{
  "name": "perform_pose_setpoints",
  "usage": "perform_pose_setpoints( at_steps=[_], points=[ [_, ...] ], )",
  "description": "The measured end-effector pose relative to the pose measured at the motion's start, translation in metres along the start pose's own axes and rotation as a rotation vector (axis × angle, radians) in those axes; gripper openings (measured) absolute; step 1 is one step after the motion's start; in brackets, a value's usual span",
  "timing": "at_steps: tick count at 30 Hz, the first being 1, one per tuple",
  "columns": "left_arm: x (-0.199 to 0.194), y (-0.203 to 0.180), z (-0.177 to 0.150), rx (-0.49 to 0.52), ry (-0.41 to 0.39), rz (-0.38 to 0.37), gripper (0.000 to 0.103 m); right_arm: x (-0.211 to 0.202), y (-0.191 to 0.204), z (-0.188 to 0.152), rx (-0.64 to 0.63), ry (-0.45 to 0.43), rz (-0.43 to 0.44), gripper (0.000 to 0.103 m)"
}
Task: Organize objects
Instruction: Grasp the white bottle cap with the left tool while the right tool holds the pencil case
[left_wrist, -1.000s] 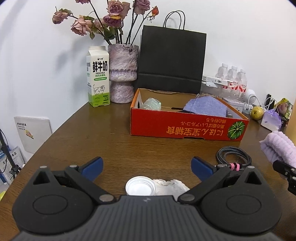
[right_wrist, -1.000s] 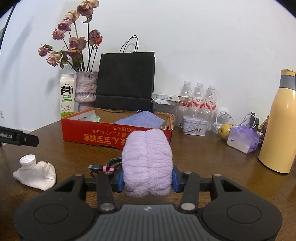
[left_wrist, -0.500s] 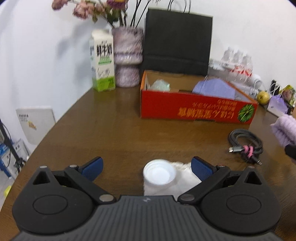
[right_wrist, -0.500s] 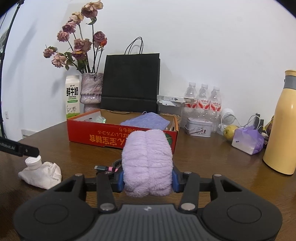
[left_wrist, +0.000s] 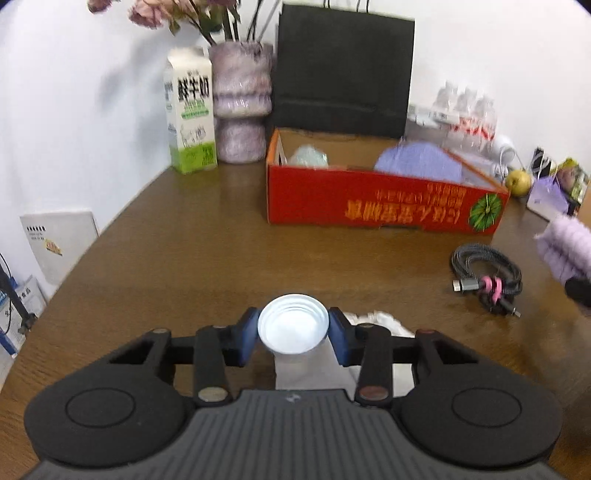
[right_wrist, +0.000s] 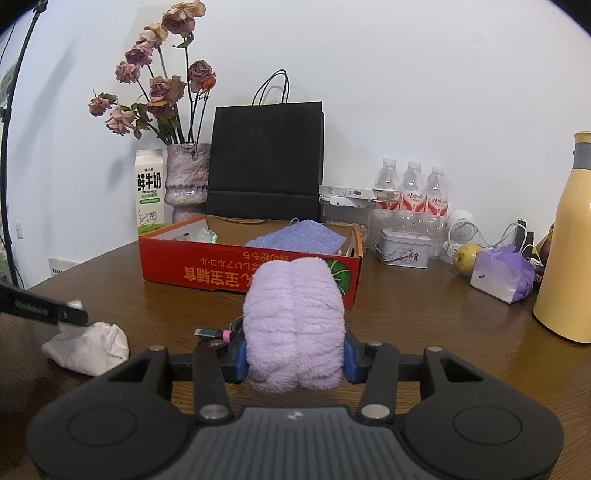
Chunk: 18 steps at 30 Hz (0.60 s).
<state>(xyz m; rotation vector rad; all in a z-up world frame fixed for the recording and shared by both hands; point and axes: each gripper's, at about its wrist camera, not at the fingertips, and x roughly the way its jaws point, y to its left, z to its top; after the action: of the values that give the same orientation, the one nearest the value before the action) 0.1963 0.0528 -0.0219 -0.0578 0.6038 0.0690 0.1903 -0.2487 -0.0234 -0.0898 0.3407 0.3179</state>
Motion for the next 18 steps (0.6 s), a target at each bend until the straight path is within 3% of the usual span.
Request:
perform_pose_setpoints(
  at_steps=[8, 13, 18],
  points=[
    [-0.01, -0.002, 0.003, -0.008, -0.052, 0.004, 0.041, 0.002, -0.001, 0.0, 0.009, 0.005, 0.0, 0.045],
    [-0.032, -0.013, 0.004, -0.001, -0.175, 0.048, 0.041, 0.002, 0.007, 0.001, -0.014, -0.013, -0.032, 0.045],
    [-0.035, -0.032, 0.002, -0.031, -0.178, 0.052, 0.041, -0.001, 0.021, 0.002, -0.02, -0.023, -0.012, 0.045]
  ],
)
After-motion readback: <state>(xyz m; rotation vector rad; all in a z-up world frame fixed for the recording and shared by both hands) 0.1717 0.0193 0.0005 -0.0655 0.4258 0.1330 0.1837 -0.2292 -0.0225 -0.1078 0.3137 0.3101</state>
